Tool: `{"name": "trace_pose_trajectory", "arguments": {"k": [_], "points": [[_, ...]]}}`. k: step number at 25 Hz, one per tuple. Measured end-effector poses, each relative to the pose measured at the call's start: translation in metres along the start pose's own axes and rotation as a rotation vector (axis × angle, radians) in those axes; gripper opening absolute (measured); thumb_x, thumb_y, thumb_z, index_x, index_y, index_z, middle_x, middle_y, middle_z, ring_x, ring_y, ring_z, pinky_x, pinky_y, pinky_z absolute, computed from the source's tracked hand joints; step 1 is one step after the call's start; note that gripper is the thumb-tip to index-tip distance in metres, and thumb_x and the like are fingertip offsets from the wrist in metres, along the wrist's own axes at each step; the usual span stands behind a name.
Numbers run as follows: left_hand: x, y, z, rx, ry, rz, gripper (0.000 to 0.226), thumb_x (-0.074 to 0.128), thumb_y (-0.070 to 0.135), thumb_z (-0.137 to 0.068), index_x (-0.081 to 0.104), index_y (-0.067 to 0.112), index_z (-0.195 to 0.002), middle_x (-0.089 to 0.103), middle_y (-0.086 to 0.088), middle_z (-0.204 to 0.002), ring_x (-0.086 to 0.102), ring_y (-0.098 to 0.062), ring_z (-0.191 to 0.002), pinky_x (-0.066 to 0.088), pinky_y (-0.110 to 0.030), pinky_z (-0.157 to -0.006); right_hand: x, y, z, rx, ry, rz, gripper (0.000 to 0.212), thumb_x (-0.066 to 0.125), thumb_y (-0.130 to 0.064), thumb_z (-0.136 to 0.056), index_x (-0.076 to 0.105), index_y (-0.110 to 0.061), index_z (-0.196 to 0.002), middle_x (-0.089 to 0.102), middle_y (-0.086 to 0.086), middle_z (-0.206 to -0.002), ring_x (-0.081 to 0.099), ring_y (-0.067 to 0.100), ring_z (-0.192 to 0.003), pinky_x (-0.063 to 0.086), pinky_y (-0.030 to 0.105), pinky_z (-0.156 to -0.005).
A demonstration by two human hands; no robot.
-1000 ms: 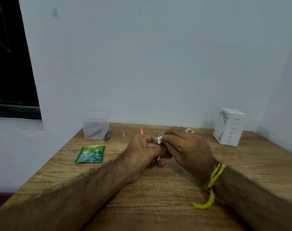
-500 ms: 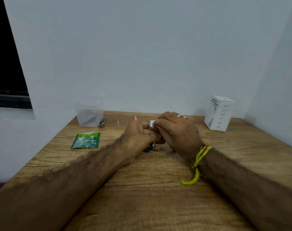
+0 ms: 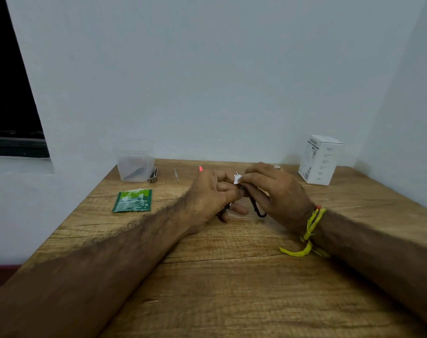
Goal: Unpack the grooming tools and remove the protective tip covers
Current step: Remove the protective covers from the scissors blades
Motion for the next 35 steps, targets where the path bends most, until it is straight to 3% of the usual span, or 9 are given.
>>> {"name": "trace_pose_trajectory", "arguments": {"k": [9,13,16,27,31,35], "points": [[-0.001,-0.002,-0.002,0.012,0.021,-0.059,0.021,0.071,0.004,-0.092,0.059,0.008,-0.11,0.079,-0.009,-0.093,0.078,-0.03,-0.079,0.05,-0.023,-0.04,0.007,0.01,-0.001,0.079,-0.017,-0.118,0.011,0.063,-0.006,-0.094,0.071,-0.004,-0.101,0.067,0.008,-0.096,0.064,0.027,-0.086,0.052,0.045,-0.074],[-0.002,-0.001,-0.001,0.005,0.029,-0.084,0.023,0.07,0.002,-0.092,0.059,0.009,-0.11,0.079,-0.008,-0.096,0.078,-0.03,-0.079,0.051,-0.024,-0.04,0.007,0.005,-0.001,0.042,-0.107,-0.06,0.016,0.061,-0.011,-0.095,0.072,-0.005,-0.105,0.068,0.011,-0.1,0.065,0.032,-0.087,0.053,0.048,-0.071],[0.001,-0.001,-0.002,0.003,0.026,-0.092,0.024,0.07,0.001,-0.092,0.058,0.009,-0.11,0.079,-0.009,-0.096,0.078,-0.03,-0.077,0.051,-0.023,-0.041,0.003,0.006,0.0,0.02,-0.132,-0.053,0.017,0.06,-0.003,-0.092,0.073,-0.004,-0.102,0.069,0.012,-0.101,0.067,0.034,-0.086,0.054,0.05,-0.067],[0.0,0.0,-0.002,0.02,0.045,-0.136,0.024,0.068,0.0,-0.092,0.055,0.003,-0.112,0.079,-0.011,-0.092,0.074,-0.023,-0.059,0.039,-0.02,-0.035,0.002,0.004,0.001,-0.012,-0.169,-0.01,0.016,0.063,0.001,-0.089,0.073,-0.006,-0.099,0.07,0.011,-0.101,0.067,0.035,-0.08,0.055,0.049,-0.059],[-0.003,-0.003,-0.001,0.002,0.039,-0.098,0.025,0.069,0.0,-0.092,0.056,0.005,-0.111,0.079,-0.01,-0.095,0.076,-0.026,-0.066,0.045,-0.022,-0.038,0.002,0.006,0.0,0.011,-0.167,-0.02,0.013,0.064,0.0,-0.091,0.073,-0.005,-0.099,0.07,0.011,-0.103,0.068,0.033,-0.085,0.056,0.049,-0.065],[-0.002,-0.005,-0.001,-0.03,0.036,0.009,0.026,0.07,-0.002,-0.09,0.058,0.006,-0.112,0.079,-0.014,-0.097,0.077,-0.029,-0.077,0.059,-0.028,-0.052,-0.012,0.015,0.002,0.101,-0.045,-0.116,0.009,0.068,-0.007,-0.092,0.073,-0.003,-0.098,0.068,0.007,-0.1,0.067,0.024,-0.089,0.055,0.042,-0.072]]}}
Point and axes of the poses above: each hand's wrist, its own z-axis away from the middle knuckle, its own x-axis out of the palm, y = z × x, the point moved 10 cm from there along -z, towards the middle knuckle
